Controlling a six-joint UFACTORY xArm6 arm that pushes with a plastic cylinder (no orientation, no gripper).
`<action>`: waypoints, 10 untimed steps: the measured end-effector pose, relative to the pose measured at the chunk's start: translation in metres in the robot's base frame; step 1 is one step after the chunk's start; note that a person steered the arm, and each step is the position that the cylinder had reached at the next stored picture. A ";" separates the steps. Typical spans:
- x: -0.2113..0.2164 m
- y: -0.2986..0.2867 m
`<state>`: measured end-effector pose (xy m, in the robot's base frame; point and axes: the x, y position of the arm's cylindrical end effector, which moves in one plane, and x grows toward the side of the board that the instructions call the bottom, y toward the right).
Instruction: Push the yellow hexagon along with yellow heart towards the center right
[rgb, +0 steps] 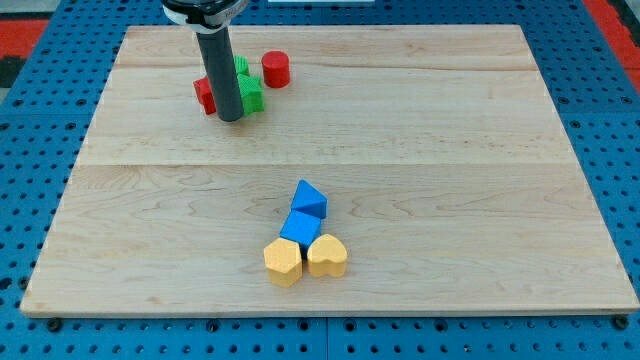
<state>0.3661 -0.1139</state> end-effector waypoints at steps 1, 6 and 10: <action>0.000 0.000; 0.174 -0.108; 0.209 0.097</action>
<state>0.5751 -0.0165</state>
